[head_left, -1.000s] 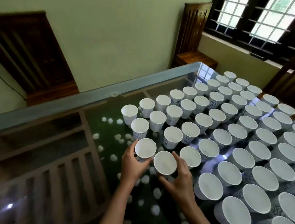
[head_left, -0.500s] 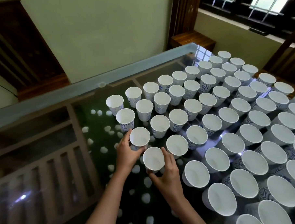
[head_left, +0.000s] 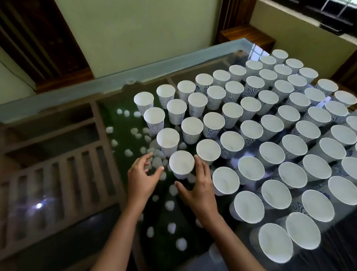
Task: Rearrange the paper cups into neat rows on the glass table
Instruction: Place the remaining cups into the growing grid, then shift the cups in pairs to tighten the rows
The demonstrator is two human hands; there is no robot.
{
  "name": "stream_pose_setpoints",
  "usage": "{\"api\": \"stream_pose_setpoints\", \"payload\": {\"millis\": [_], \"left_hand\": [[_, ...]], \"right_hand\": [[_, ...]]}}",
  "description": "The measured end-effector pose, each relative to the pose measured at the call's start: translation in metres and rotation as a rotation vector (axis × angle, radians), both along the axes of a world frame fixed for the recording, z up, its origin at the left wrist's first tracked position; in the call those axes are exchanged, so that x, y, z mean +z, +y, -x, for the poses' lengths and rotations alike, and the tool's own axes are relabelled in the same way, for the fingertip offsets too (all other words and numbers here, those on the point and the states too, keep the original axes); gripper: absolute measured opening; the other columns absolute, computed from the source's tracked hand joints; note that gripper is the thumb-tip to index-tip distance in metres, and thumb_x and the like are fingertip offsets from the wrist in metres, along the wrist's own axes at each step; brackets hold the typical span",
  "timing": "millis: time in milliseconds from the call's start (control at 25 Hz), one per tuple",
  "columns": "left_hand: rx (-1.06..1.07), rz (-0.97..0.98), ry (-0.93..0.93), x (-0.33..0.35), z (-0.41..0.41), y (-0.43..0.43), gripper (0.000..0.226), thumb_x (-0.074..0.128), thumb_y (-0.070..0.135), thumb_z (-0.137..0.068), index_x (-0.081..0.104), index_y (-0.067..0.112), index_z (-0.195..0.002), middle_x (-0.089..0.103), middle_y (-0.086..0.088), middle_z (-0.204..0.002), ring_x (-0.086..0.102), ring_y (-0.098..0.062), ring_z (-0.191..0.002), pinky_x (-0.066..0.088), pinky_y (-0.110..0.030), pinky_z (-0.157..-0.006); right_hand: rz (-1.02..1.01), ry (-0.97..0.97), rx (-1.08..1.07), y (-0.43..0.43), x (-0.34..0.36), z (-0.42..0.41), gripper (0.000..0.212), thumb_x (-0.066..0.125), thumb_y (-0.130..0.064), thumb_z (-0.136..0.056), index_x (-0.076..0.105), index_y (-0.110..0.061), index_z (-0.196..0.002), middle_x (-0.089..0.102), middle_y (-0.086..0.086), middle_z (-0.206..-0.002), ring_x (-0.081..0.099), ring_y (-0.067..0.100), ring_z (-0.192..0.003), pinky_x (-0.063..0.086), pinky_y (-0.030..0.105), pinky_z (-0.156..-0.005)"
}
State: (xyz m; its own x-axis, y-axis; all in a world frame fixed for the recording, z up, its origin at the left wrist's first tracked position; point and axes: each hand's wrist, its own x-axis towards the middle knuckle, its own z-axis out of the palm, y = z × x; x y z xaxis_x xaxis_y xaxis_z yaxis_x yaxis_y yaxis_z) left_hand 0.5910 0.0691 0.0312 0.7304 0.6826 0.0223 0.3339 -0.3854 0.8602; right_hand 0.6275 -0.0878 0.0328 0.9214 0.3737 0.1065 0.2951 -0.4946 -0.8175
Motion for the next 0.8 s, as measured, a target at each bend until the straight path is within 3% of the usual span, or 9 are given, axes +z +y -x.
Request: {"api": "stream_pose_setpoints", "payload": {"millis": [160, 280, 360, 480, 560, 600, 800], "left_hand": [[0.029, -0.012, -0.042, 0.011, 0.045, -0.063, 0.037, 0.076, 0.009, -0.071, 0.065, 0.012, -0.106, 0.064, -0.001, -0.101, 0.06, -0.016, -0.085, 0.051, -0.027, -0.072], [-0.058, 0.005, -0.051, 0.022, 0.068, -0.114, 0.033, 0.077, 0.009, -0.07, 0.067, 0.011, -0.102, 0.066, 0.0, -0.096, 0.063, -0.015, -0.083, 0.054, -0.032, -0.074], [-0.14, -0.013, -0.043, 0.026, 0.078, -0.138, 0.032, 0.077, 0.013, -0.07, 0.068, 0.013, -0.101, 0.066, 0.003, -0.095, 0.063, -0.013, -0.085, 0.053, -0.028, -0.075], [-0.244, -0.042, 0.007, 0.032, 0.088, -0.171, 0.032, 0.076, 0.019, -0.072, 0.067, 0.017, -0.103, 0.065, 0.006, -0.097, 0.06, -0.006, -0.087, 0.047, -0.011, -0.075], [-0.304, -0.053, 0.022, 0.037, 0.092, -0.194, 0.033, 0.075, 0.021, -0.073, 0.067, 0.016, -0.104, 0.065, 0.004, -0.1, 0.06, -0.007, -0.09, 0.047, -0.013, -0.077], [-0.332, -0.063, 0.019, 0.039, 0.092, -0.206, 0.034, 0.075, 0.021, -0.073, 0.067, 0.014, -0.105, 0.065, 0.001, -0.102, 0.059, -0.009, -0.092, 0.046, -0.016, -0.08], [-0.447, -0.16, 0.015, 0.047, 0.083, -0.252, 0.036, 0.074, 0.02, -0.074, 0.065, 0.01, -0.108, 0.064, -0.004, -0.107, 0.057, -0.018, -0.102, 0.041, -0.022, -0.088]], "right_hand": [[0.031, -0.054, 0.106, -0.038, 0.018, 0.011, 0.073, 0.071, -0.021, -0.077, 0.035, -0.006, -0.139, 0.04, 0.011, -0.135, 0.038, 0.018, -0.124, 0.014, -0.002, -0.099], [0.047, -0.092, 0.145, -0.083, 0.031, 0.023, 0.061, 0.071, -0.016, -0.078, 0.045, -0.006, -0.132, 0.046, 0.01, -0.127, 0.044, 0.012, -0.115, 0.021, -0.004, -0.095], [0.063, -0.105, 0.137, -0.117, 0.037, 0.033, 0.054, 0.071, -0.015, -0.078, 0.05, -0.006, -0.127, 0.05, 0.009, -0.124, 0.045, 0.008, -0.112, 0.025, -0.002, -0.095], [0.096, -0.097, 0.086, -0.168, 0.039, 0.058, 0.048, 0.073, -0.01, -0.075, 0.057, -0.004, -0.119, 0.054, 0.011, -0.12, 0.053, 0.019, -0.111, 0.039, 0.016, -0.097], [0.089, -0.052, 0.036, -0.199, 0.041, 0.073, 0.046, 0.074, -0.007, -0.073, 0.059, -0.003, -0.116, 0.055, 0.012, -0.119, 0.056, 0.023, -0.108, 0.049, 0.037, -0.091], [0.091, -0.04, 0.023, -0.213, 0.042, 0.077, 0.045, 0.074, -0.006, -0.073, 0.06, -0.002, -0.115, 0.056, 0.011, -0.118, 0.057, 0.023, -0.107, 0.051, 0.04, -0.088], [0.137, -0.05, -0.015, -0.265, 0.045, 0.068, 0.041, 0.074, -0.008, -0.074, 0.061, -0.003, -0.113, 0.06, 0.009, -0.111, 0.06, 0.021, -0.101, 0.051, 0.032, -0.085]]}}
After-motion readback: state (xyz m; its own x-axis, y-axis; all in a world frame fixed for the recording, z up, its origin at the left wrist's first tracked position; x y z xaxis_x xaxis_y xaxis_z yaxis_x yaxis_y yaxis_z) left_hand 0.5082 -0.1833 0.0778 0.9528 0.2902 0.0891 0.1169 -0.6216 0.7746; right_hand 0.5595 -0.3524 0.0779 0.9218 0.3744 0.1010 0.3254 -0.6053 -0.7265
